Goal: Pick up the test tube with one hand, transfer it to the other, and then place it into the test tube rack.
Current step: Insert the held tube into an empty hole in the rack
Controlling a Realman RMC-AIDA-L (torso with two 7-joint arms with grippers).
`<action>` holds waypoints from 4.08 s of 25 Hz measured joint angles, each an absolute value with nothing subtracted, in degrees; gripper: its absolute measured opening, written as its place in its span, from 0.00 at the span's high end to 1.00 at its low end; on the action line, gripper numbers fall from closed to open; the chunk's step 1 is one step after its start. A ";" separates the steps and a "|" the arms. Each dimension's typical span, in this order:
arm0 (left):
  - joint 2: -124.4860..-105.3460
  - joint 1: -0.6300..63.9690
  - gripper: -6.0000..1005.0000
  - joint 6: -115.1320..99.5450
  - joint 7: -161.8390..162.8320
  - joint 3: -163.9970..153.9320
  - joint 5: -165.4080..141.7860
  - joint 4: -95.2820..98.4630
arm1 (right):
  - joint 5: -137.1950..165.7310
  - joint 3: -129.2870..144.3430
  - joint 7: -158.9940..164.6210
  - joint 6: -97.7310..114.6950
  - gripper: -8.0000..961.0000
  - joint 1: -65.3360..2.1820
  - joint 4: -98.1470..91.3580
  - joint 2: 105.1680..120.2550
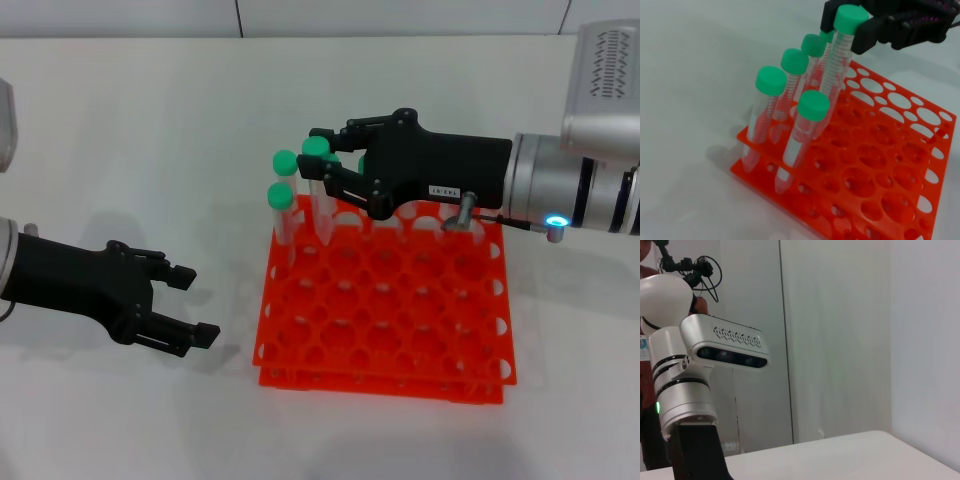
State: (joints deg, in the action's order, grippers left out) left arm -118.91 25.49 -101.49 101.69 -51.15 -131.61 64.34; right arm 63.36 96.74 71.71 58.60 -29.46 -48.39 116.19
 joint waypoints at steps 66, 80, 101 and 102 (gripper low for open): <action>-118.82 25.66 0.13 -100.64 99.61 -53.08 -132.98 62.86 | 61.94 99.14 68.39 56.97 0.72 -30.17 -43.35 116.19; -118.91 25.86 0.13 -100.55 99.49 -53.08 -132.96 62.84 | 61.28 99.23 67.88 57.57 0.72 -30.06 -42.96 116.19; -118.91 26.01 0.13 -100.07 99.49 -53.08 -132.93 62.84 | 60.99 99.05 67.43 57.05 0.71 -29.94 -42.07 116.19; -118.91 26.01 0.13 -100.07 99.49 -53.08 -132.95 62.84 | 60.59 99.07 67.06 57.05 0.71 -29.94 -41.85 116.19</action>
